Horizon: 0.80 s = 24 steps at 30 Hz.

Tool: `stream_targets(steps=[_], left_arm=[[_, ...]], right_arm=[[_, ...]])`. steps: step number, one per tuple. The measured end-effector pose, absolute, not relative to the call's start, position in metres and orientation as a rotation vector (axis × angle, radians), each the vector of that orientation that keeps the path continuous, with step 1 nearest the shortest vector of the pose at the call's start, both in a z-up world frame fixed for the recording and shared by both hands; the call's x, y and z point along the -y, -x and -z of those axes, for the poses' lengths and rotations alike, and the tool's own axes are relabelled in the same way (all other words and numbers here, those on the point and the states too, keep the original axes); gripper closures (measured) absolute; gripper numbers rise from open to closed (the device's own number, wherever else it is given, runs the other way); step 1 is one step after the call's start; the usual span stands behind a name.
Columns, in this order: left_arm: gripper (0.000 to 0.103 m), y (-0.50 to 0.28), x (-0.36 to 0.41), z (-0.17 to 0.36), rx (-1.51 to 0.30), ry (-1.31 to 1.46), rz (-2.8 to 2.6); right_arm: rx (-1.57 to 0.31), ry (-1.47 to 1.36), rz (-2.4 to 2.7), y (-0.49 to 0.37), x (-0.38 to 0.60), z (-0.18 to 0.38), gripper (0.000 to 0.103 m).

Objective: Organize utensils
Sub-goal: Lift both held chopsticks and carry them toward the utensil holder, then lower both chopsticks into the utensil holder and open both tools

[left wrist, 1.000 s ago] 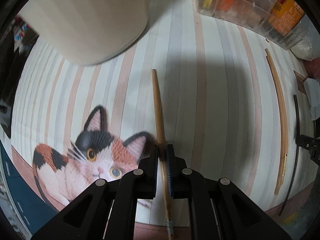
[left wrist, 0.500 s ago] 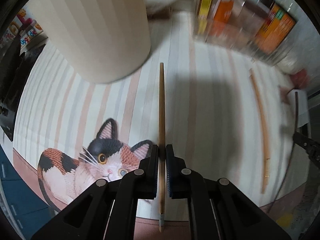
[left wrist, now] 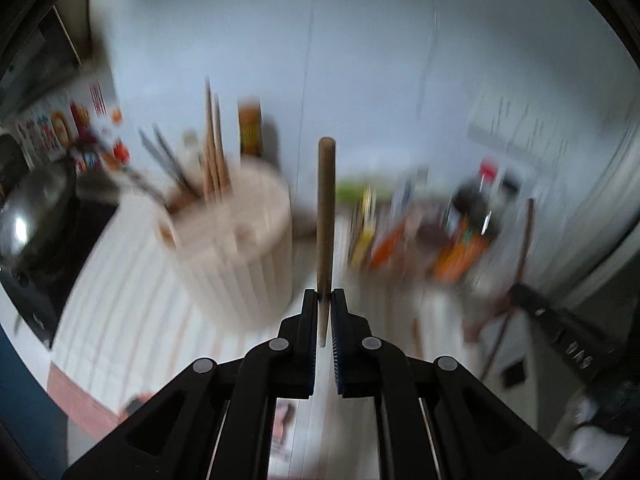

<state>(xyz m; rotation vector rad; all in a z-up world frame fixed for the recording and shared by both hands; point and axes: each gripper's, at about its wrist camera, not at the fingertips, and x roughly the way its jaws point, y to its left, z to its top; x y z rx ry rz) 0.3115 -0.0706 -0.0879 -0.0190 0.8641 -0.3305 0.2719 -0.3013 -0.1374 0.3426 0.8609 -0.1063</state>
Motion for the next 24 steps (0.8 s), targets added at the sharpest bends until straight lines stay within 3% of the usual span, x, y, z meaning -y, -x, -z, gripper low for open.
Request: stream_targets(steps=[5, 10, 24], left_arm=[[0.099, -0.343, 0.039, 0.016, -0.714, 0.097, 0.288], [0.099, -0.387, 0.009, -0.011, -0.643, 0.127, 0.194], [0.099, -0.462, -0.026, 0.037, -0.714, 0.245, 0.063]], right_arm=[[-0.695, -0.372, 0.001, -0.319, 0.275, 0.075, 0.097], [-0.584, -0.367, -0.089, -0.377, 0.235, 0.038, 0.097], [-0.547, -0.362, -0.211, -0.509, 0.155, 0.055, 0.097]])
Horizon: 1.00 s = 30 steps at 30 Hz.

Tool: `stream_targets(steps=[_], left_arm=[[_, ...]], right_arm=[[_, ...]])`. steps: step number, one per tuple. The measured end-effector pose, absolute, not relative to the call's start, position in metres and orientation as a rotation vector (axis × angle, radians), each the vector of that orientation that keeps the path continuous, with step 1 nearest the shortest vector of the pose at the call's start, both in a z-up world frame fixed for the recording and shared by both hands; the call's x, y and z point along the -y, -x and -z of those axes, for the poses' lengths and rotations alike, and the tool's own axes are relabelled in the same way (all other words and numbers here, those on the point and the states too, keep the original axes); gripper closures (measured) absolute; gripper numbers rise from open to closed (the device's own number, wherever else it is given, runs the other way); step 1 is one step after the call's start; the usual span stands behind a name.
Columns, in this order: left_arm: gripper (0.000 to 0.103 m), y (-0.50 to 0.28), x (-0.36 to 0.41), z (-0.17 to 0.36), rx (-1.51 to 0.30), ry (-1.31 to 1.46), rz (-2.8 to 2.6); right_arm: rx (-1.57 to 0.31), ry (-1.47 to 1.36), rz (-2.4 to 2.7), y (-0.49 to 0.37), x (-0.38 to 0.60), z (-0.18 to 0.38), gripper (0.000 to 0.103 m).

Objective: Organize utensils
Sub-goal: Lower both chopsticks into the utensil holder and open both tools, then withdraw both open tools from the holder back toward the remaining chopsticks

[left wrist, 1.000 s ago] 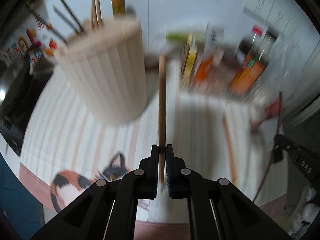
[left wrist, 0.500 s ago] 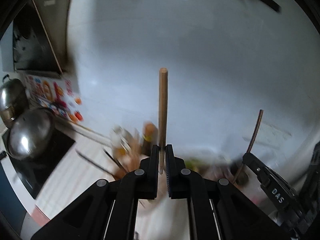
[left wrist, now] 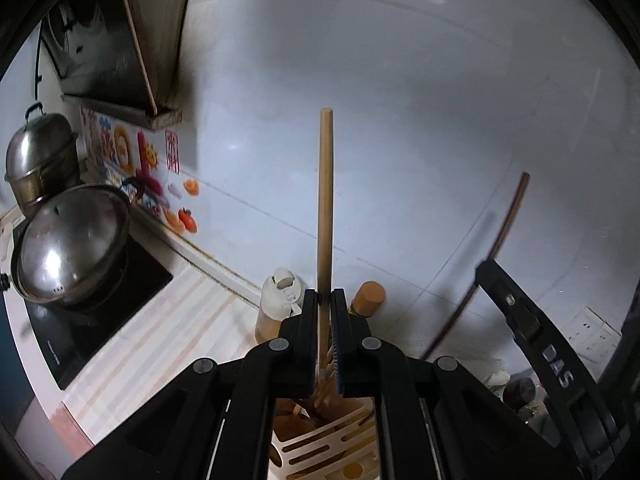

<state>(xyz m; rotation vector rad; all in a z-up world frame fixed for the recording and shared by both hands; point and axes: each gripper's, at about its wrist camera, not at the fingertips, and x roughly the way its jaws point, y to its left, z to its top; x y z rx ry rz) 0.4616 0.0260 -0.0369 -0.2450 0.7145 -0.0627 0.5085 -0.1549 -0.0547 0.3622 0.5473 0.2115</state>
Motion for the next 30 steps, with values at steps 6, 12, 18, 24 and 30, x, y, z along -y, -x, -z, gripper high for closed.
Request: stream_targets(steps=[6, 12, 18, 24, 30], left_arm=[[0.099, -0.467, -0.025, 0.050, -0.768, 0.256, 0.063], [0.099, -0.463, -0.014, 0.065, -0.845, 0.247, 0.104], [0.099, -0.463, -0.002, 0.083, -0.925, 0.239, 0.158], [0.088, -0.453, -0.012, 0.072, -0.936, 0.301, 0.134], [0.020, -0.425, -0.026, 0.042, -0.816, 0.270, 0.065]], right_arm=[[-0.556, -0.341, -0.227, -0.530, 0.143, 0.073, 0.097], [-0.570, -0.316, -0.238, -0.534, 0.142, 0.086, 0.097], [-0.596, -0.266, -0.268, -0.530, 0.138, 0.092, 0.097], [-0.701, -0.239, -0.320, -0.529, 0.140, 0.093, 0.096], [-0.719, -0.283, -0.294, -0.510, 0.162, 0.082, 0.050]])
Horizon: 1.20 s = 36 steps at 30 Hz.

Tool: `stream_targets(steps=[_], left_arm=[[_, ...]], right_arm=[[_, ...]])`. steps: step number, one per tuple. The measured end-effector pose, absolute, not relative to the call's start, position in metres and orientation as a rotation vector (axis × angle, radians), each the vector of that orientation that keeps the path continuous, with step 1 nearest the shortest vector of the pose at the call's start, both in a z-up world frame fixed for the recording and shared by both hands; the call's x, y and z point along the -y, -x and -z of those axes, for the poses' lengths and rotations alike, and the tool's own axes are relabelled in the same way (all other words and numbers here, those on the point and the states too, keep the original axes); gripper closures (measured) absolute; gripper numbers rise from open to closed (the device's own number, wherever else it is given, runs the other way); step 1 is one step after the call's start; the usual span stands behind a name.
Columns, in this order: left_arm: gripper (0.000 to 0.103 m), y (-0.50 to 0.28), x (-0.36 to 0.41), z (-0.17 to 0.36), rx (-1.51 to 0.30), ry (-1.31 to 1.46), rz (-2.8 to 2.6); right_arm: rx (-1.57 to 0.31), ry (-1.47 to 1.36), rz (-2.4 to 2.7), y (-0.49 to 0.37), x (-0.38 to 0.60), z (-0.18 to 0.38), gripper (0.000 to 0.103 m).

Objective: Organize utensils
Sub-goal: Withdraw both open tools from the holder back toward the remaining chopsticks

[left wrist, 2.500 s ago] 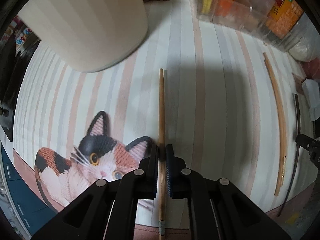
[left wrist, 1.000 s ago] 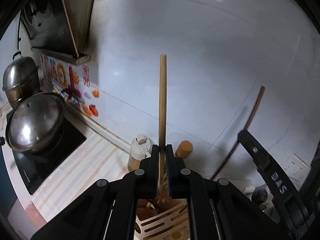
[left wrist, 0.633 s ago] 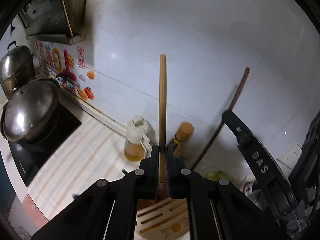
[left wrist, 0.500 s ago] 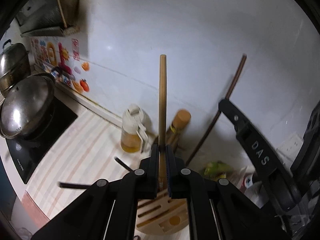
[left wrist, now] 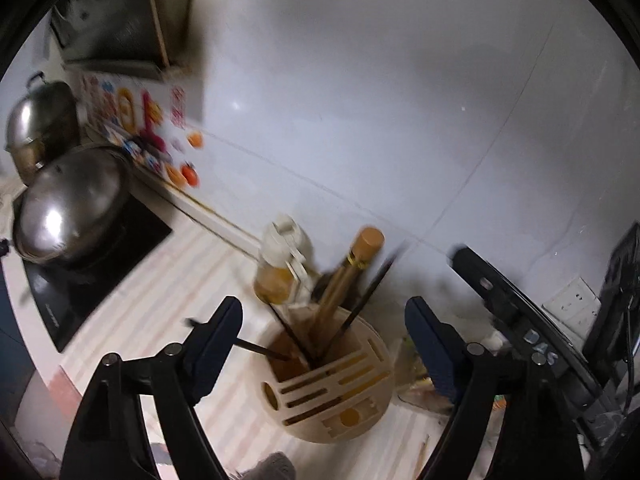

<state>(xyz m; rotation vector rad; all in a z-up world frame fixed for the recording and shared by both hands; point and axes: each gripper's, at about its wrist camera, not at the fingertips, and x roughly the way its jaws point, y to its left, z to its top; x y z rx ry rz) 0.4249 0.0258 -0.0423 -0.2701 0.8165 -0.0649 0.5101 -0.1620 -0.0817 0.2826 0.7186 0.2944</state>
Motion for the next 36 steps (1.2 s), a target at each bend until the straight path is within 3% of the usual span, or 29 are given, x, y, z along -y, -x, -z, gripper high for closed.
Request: stream_targets(steps=[3, 5, 10, 22, 23, 25, 28, 31, 36], left_arm=[[0.017, -0.410, -0.032, 0.039, -0.803, 0.260, 0.047], [0.000, -0.398, -0.032, 0.042, -0.799, 0.224, 0.021], [0.000, -0.359, -0.023, 0.065, -0.790, 0.109, -0.027], [0.000, -0.315, 0.037, 0.178, -1.038, -0.016, 0.094], [0.000, -0.312, 0.043, 0.187, -1.057, -0.029, 0.104], [0.000, -0.306, 0.059, 0.206, -1.104, -0.064, 0.123], [0.000, -0.301, 0.078, 0.231, -1.147, -0.123, 0.138], [0.000, -0.299, 0.091, 0.253, -1.189, -0.179, 0.146], [0.000, -0.297, 0.108, 0.276, -1.233, -0.241, 0.162]], right_arm=[[-0.726, -0.280, -0.253, -0.489, 0.175, 0.075, 0.050], [-0.739, -0.281, -0.209, -0.469, 0.185, 0.073, 0.048], [-0.770, -0.304, -0.104, -0.417, 0.210, 0.083, 0.020], [-0.994, -0.395, 0.189, -0.297, 0.305, 0.176, 0.015], [-1.029, -0.406, 0.204, -0.290, 0.312, 0.188, 0.017], [-1.111, -0.418, 0.224, -0.276, 0.323, 0.217, 0.045], [-1.230, -0.434, 0.231, -0.265, 0.331, 0.261, 0.063], [-1.333, -0.431, 0.227, -0.254, 0.331, 0.305, 0.074], [-1.436, -0.409, 0.186, -0.244, 0.321, 0.344, 0.083]])
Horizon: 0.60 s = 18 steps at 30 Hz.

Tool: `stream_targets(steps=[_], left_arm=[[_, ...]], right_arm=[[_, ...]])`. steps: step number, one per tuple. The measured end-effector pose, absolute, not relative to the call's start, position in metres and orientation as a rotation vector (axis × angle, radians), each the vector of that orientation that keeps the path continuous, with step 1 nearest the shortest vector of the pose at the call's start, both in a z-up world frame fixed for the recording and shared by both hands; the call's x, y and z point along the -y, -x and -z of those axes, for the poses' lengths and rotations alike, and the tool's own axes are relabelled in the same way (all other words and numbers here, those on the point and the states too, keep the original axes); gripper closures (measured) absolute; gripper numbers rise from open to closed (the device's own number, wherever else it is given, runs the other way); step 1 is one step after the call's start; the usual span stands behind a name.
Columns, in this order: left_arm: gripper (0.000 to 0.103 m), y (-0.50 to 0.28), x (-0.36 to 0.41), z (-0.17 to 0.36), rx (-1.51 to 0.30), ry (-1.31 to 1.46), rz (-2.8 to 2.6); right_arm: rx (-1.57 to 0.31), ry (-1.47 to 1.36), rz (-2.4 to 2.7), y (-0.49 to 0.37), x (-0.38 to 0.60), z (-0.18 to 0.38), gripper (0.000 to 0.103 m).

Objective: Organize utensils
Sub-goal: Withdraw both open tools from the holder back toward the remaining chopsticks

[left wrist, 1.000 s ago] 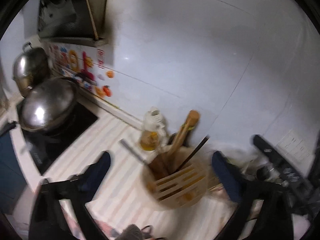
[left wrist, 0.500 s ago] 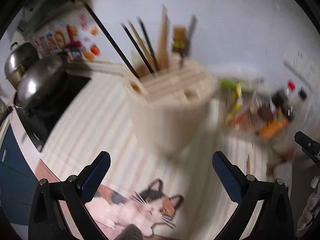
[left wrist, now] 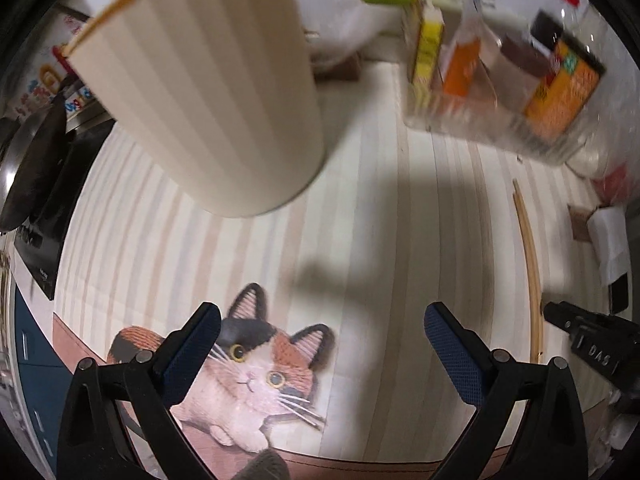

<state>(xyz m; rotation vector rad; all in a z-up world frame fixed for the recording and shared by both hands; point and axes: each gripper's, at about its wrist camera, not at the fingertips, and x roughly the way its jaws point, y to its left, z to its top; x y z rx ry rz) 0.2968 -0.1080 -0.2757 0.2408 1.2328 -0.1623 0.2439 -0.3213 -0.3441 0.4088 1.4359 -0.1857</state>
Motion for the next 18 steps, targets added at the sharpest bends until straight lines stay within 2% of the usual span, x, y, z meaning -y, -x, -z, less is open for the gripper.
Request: stream_targets(steps=[3, 6, 7, 8, 14, 18], left_arm=[[0.000, -0.296, 0.116, 0.281, -1.246, -0.256, 0.171], [0.000, -0.293, 0.123, 0.284, -1.249, -0.266, 0.181], [0.000, -0.293, 0.125, 0.285, -1.251, -0.272, 0.184], [0.000, -0.292, 0.129, 0.285, -1.251, -0.281, 0.189], [0.000, -0.283, 0.159, 0.292, -1.268, -0.318, 0.241], [0.000, -0.277, 0.198, 0.304, -1.315, -0.311, 0.326]], right_arm=[[-1.443, -0.368, 0.177, -0.245, 0.314, 0.350, 0.093], [-1.444, -0.367, 0.188, -0.247, 0.314, 0.347, 0.094], [-1.443, -0.358, 0.194, -0.246, 0.315, 0.345, 0.102], [-1.442, -0.342, 0.216, -0.245, 0.317, 0.343, 0.103], [-1.476, -0.357, 0.299, -0.221, 0.351, 0.342, 0.103], [-1.453, -0.493, 0.355, -0.201, 0.389, 0.336, 0.101]])
